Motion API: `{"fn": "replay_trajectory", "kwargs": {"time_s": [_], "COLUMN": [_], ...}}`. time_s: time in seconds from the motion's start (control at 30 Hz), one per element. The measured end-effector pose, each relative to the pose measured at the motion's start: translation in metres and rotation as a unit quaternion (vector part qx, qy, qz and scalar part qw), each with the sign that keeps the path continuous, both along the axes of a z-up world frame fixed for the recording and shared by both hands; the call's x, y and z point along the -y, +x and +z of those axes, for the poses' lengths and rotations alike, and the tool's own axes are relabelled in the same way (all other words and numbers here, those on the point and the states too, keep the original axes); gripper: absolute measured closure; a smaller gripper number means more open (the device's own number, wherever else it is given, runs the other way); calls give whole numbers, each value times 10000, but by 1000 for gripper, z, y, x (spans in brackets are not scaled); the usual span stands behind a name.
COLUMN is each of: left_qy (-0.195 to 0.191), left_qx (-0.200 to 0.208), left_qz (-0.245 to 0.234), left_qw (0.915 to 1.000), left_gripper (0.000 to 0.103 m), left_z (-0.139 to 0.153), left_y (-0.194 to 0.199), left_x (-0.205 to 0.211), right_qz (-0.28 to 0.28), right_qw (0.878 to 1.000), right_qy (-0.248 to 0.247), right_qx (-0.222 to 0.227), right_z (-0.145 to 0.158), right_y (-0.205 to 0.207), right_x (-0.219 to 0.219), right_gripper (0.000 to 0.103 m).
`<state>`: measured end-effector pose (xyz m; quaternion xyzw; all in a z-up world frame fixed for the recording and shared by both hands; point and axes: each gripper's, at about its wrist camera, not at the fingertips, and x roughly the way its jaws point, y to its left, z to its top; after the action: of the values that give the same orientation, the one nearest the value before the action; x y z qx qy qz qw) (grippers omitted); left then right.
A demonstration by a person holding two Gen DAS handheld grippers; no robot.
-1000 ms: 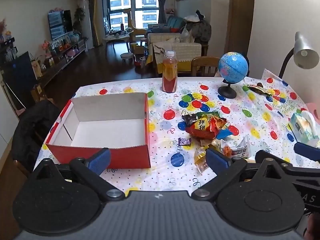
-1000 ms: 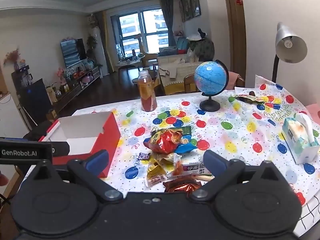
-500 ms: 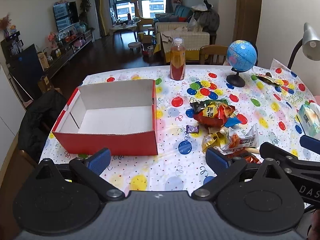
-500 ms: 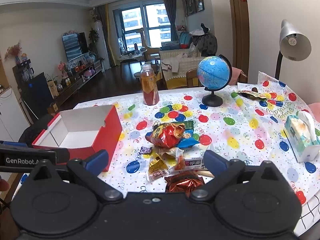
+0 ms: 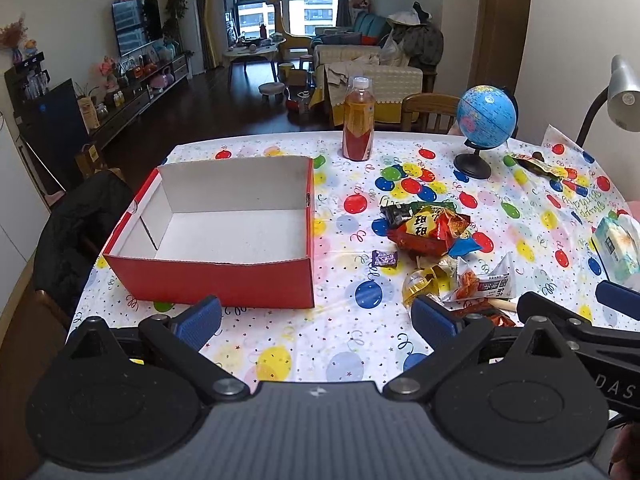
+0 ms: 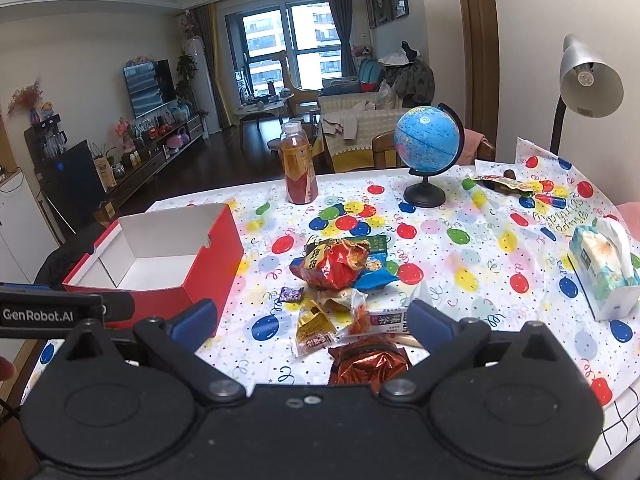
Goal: Organize snacks
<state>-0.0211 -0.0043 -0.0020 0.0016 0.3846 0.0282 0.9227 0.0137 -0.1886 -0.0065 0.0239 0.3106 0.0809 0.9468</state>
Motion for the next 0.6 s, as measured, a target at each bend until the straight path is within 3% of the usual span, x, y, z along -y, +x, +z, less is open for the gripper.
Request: {"fn": "replay_trajectory", "kwargs": {"time_s": [0.6], "left_qy": [-24], "left_qx": [50], "left_qz": [25], "left_qw": [10000], "left_gripper": [1], "left_z": [3], "left_y": [-3], "left_x": [0], "right_qz": [10], "right_qw": [10000], "right_qy": [-36], "right_qx": [72], "right_z": [5], "right_y": [-4], "right_x": [1], "right_gripper": [2]}}
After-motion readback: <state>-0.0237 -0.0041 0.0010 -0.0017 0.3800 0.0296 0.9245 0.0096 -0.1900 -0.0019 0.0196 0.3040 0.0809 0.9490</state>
